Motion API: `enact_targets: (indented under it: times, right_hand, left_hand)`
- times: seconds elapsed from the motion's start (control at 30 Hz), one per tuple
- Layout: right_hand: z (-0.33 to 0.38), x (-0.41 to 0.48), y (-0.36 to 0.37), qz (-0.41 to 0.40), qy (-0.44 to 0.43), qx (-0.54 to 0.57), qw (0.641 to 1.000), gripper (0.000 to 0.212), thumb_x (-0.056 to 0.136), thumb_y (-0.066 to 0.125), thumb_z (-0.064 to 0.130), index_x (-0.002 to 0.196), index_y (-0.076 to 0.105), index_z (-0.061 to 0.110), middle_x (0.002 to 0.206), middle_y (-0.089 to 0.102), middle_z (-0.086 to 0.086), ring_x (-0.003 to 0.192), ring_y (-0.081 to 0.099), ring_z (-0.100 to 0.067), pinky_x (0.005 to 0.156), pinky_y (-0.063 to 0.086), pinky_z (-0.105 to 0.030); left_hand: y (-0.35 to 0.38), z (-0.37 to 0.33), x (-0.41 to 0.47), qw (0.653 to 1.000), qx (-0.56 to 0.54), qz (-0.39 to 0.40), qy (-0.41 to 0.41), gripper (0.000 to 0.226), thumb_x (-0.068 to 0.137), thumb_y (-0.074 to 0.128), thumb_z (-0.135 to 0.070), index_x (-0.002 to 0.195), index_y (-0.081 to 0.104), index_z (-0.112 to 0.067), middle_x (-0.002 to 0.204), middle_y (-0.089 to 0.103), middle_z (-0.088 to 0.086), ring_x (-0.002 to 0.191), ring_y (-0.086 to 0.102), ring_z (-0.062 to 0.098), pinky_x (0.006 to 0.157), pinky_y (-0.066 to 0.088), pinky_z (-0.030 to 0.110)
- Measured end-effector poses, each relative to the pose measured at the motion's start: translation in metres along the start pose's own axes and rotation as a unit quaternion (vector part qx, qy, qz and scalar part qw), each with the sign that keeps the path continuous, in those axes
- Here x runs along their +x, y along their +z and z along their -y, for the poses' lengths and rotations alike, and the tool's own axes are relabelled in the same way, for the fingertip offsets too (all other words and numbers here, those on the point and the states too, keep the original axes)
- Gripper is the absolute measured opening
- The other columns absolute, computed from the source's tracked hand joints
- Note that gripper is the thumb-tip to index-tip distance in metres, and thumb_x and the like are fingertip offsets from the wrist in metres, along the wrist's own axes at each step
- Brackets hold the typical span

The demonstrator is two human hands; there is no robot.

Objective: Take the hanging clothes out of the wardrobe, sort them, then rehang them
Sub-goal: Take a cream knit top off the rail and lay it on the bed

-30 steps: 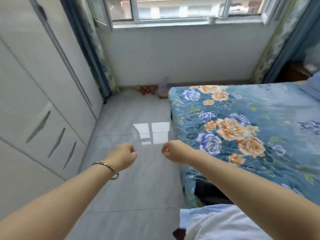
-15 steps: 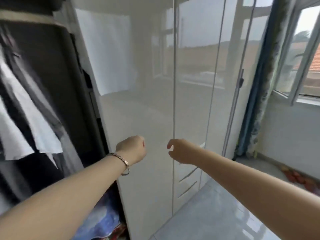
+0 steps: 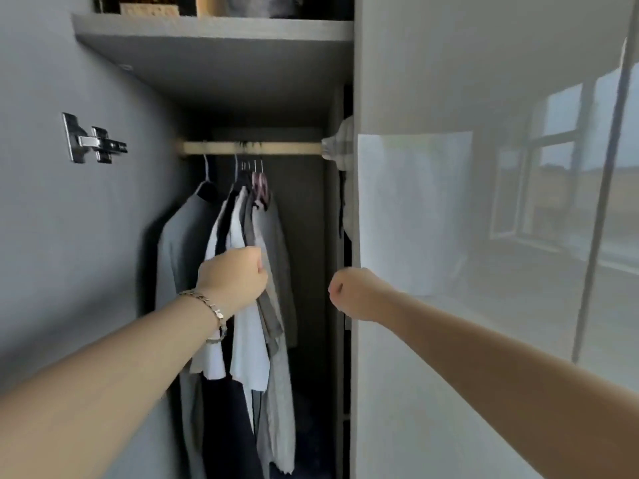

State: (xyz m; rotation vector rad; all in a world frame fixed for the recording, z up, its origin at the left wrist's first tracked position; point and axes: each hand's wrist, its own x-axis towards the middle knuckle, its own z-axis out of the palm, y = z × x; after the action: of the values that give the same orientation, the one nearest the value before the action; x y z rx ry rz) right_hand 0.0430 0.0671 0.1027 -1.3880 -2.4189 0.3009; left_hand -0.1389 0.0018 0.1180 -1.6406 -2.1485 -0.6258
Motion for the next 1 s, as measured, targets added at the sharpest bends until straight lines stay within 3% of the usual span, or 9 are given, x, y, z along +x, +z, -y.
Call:
enact_targets:
  times: [0.17,0.23,0.33,0.43,0.57,0.63,0.83,0.93,1.0]
  right_hand:
    - [0.039,0.075,0.009,-0.053,-0.022,0.184,0.981,0.029,0.098,0.04,0.025,0.084,0.059,0.009,0.078,0.064,-0.006,0.069,0.062,-0.017,0.065,0.054,-0.028]
    - [0.058,0.107,0.001,-0.072,-0.037,0.197,0.977,0.031,0.099,0.038,0.026,0.076,0.051,0.011,0.063,0.051,-0.002,0.054,0.049,-0.014,0.051,0.041,-0.024]
    - [0.087,0.157,-0.013,-0.083,-0.045,0.181,0.979,0.032,0.101,0.036,0.027,0.081,0.051,0.006,0.06,0.041,-0.002,0.053,0.04,-0.014,0.054,0.034,-0.028]
    - [0.114,0.205,-0.021,-0.08,-0.023,0.193,0.978,0.046,0.1,0.037,0.034,0.061,0.039,0.01,0.055,0.035,-0.002,0.047,0.034,-0.014,0.047,0.028,-0.027]
    - [0.139,0.249,-0.021,-0.042,0.017,0.261,0.964,0.023,0.1,0.041,0.023,0.107,0.049,0.003,0.065,0.035,-0.003,0.054,0.034,-0.012,0.048,0.029,-0.02]
    - [0.14,0.265,-0.018,-0.043,0.043,0.333,0.941,0.008,0.098,0.042,0.011,0.095,0.049,0.007,0.067,0.035,-0.001,0.056,0.035,-0.009,0.048,0.032,-0.016]
    - [0.14,0.293,-0.006,-0.041,0.116,0.502,0.856,0.023,0.096,0.04,0.013,0.073,0.045,0.016,0.063,0.044,-0.003,0.054,0.041,-0.013,0.049,0.035,-0.022]
    - [0.137,0.297,-0.01,-0.08,0.109,0.443,0.886,0.022,0.097,0.043,0.014,0.075,0.049,0.013,0.069,0.043,-0.002,0.057,0.041,-0.012,0.049,0.034,-0.02]
    - [0.135,0.297,-0.016,-0.12,0.097,0.405,0.901,0.022,0.098,0.039,0.01,0.104,0.058,0.002,0.081,0.049,-0.007,0.07,0.049,-0.017,0.053,0.035,-0.02]
  left_hand:
    - [-0.01,0.046,0.043,0.995,0.018,-0.083,-0.046,0.017,0.092,0.044,-0.017,0.086,0.059,-0.012,0.092,0.054,0.001,0.076,0.056,0.023,0.049,0.029,0.025]
    - [-0.014,0.063,0.066,0.993,0.033,-0.098,-0.057,0.015,0.092,0.044,-0.019,0.087,0.058,-0.014,0.095,0.053,-0.001,0.076,0.052,0.02,0.053,0.031,0.025]
    - [-0.02,0.087,0.103,0.991,0.042,-0.113,-0.056,0.014,0.093,0.045,-0.02,0.09,0.058,-0.017,0.094,0.053,-0.003,0.077,0.05,0.018,0.057,0.034,0.024]
    - [-0.022,0.104,0.138,0.992,0.035,-0.116,-0.039,0.014,0.094,0.044,-0.021,0.089,0.057,-0.017,0.091,0.055,-0.002,0.075,0.052,0.017,0.05,0.031,0.022]
    - [-0.019,0.116,0.18,0.991,0.022,-0.131,-0.013,0.015,0.094,0.045,-0.021,0.093,0.058,-0.015,0.093,0.057,-0.001,0.078,0.057,0.019,0.058,0.041,0.025]
    - [-0.012,0.117,0.193,0.991,0.006,-0.13,-0.004,0.015,0.094,0.045,-0.021,0.094,0.058,-0.015,0.097,0.058,-0.001,0.081,0.058,0.02,0.064,0.046,0.029]
    - [0.01,0.12,0.216,0.992,-0.027,-0.12,0.012,0.014,0.095,0.045,-0.023,0.096,0.058,-0.017,0.1,0.058,-0.001,0.08,0.057,0.017,0.065,0.047,0.029]
    - [0.016,0.122,0.223,0.993,-0.012,-0.116,-0.001,0.015,0.094,0.044,-0.023,0.097,0.058,-0.016,0.103,0.059,0.0,0.077,0.053,0.017,0.059,0.038,0.027]
    - [0.016,0.122,0.227,0.994,-0.024,-0.109,-0.013,0.015,0.094,0.045,-0.023,0.096,0.057,-0.015,0.101,0.06,0.001,0.076,0.054,0.018,0.057,0.038,0.026]
